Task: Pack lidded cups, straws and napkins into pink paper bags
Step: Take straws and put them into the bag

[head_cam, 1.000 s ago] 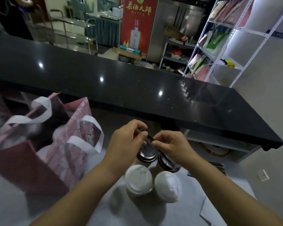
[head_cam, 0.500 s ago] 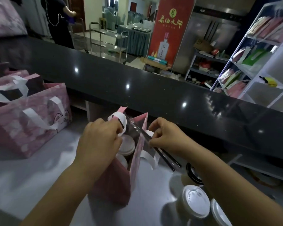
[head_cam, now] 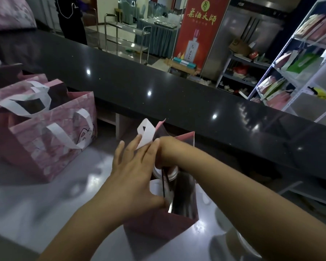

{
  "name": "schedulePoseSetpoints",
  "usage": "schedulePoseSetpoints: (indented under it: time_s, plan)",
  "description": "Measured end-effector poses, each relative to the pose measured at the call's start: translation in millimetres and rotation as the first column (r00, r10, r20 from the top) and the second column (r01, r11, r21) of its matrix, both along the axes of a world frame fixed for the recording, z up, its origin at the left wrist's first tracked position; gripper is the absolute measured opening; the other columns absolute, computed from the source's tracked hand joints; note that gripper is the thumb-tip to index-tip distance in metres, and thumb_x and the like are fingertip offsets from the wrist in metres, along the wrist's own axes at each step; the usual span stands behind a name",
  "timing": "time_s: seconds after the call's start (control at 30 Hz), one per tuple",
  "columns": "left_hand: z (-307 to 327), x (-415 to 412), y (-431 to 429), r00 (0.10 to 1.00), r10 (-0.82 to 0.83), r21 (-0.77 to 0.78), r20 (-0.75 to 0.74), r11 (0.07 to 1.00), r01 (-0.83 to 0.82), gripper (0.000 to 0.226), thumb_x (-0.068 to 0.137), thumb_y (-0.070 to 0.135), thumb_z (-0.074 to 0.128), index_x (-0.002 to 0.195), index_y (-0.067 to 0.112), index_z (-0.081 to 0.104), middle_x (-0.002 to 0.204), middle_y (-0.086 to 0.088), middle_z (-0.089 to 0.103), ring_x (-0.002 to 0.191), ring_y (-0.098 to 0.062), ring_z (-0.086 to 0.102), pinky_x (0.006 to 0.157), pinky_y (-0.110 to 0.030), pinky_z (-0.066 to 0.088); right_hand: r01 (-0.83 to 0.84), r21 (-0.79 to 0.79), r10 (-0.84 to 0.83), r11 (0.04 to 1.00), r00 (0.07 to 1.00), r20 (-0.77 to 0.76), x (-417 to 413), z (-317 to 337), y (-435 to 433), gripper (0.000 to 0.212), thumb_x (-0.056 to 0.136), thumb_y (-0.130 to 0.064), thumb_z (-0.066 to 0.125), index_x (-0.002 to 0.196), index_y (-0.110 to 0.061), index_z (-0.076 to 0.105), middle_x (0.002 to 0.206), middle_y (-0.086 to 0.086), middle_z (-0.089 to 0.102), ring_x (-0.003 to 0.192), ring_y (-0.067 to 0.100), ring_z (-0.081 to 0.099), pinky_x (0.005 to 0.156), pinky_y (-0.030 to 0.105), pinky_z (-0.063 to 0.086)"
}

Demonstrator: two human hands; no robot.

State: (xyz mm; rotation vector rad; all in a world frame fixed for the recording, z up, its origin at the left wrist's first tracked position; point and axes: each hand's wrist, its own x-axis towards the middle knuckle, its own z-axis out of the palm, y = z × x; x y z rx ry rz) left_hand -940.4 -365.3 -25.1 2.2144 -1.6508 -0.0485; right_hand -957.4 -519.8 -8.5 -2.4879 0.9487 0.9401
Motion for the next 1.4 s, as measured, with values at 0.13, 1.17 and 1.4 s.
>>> schedulePoseSetpoints:
  time_s: [0.13,1.17,1.4]
  plan:
    - [2.0,-0.2,2.9,0.999,-0.027,0.003,-0.044,1.0,0.027,0.126,0.059,0.071,0.059,0.142,0.027,-0.025,0.152,0.013,-0.01,0.129,-0.006,-0.04,0.109,-0.036,-0.024,-0.002,-0.147,0.015,0.989,0.996,0.093,-7.7,-36.4,-8.1,0.022,0.087,-0.023,0.058,0.108,-0.014,0.062,0.083,-0.001,0.058,0.07,0.014,0.055,0.066,0.024,0.046]
    - [-35.9,-251.1,-153.3,0.905,-0.42,-0.125,0.065,0.897,0.425,0.037,0.076,0.034,0.061,0.112,0.027,0.06,0.108,0.007,0.061,0.113,-0.017,0.048,0.096,-0.028,0.025,0.717,-0.107,-0.462,0.689,0.548,0.697,-407.9,-48.2,-82.4,0.016,0.082,-0.033,0.061,0.068,-0.027,0.057,0.064,-0.006,0.062,0.059,0.009,0.061,0.062,0.039,0.056]
    - [-65.6,-352.1,-188.2,0.834,-0.547,-0.044,-0.079,0.837,0.545,0.041,0.083,0.033,0.055,0.124,0.028,0.051,0.12,0.006,0.055,0.111,-0.019,0.05,0.087,-0.031,0.041,0.811,-0.115,-0.645,0.574,0.535,0.546,-560.3,-90.1,-84.7,0.013,0.082,-0.022,0.058,0.07,-0.026,0.061,0.073,-0.007,0.065,0.065,0.011,0.06,0.055,0.026,0.047]
